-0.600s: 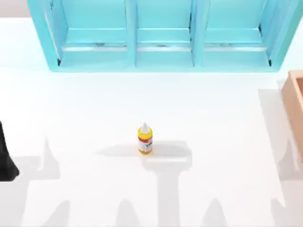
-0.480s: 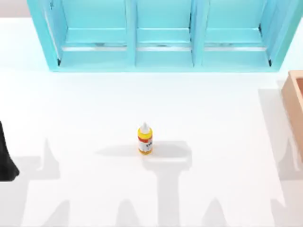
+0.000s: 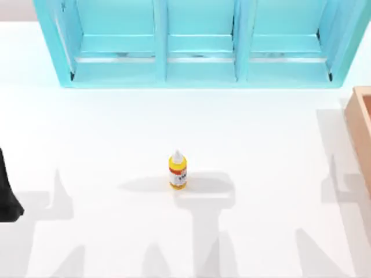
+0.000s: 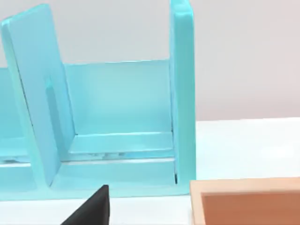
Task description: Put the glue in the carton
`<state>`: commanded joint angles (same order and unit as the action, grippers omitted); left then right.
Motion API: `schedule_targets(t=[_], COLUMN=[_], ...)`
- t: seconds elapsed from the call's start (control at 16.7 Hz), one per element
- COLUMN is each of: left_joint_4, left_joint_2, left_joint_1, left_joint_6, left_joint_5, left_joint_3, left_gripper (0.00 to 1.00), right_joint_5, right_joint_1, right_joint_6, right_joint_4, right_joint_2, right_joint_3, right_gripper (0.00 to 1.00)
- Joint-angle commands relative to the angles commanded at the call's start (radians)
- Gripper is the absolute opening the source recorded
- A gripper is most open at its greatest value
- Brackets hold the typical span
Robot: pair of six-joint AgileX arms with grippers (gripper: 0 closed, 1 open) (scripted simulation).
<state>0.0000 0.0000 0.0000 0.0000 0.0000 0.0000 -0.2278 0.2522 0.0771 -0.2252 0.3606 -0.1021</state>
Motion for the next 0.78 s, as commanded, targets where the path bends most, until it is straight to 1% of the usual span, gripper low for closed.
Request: schedule_targets(t=[0.18, 0.42, 0.78], left_joint_4=[0.000, 0.000, 0.000], left_joint_2=[0.000, 0.000, 0.000], left_joint_1=[0.000, 0.000, 0.000], left_joint_6=[0.000, 0.000, 0.000], left_joint_5=[0.000, 0.000, 0.000], left_joint_3=[0.000, 0.000, 0.000], left_gripper=[1.00, 1.00, 1.00], right_joint_5=[-0.161, -0.398, -0.730], right_joint_1=[0.169, 0.408, 0.731], right_joint_6=[0.043, 0.085, 0.094], right_joint_4=[-0.161, -0.408, -0.789], right_joint_2=[0.303, 0.776, 1.396], right_joint_3=[-0.077, -0.207, -0.429], right_gripper=[1.00, 1.00, 1.00])
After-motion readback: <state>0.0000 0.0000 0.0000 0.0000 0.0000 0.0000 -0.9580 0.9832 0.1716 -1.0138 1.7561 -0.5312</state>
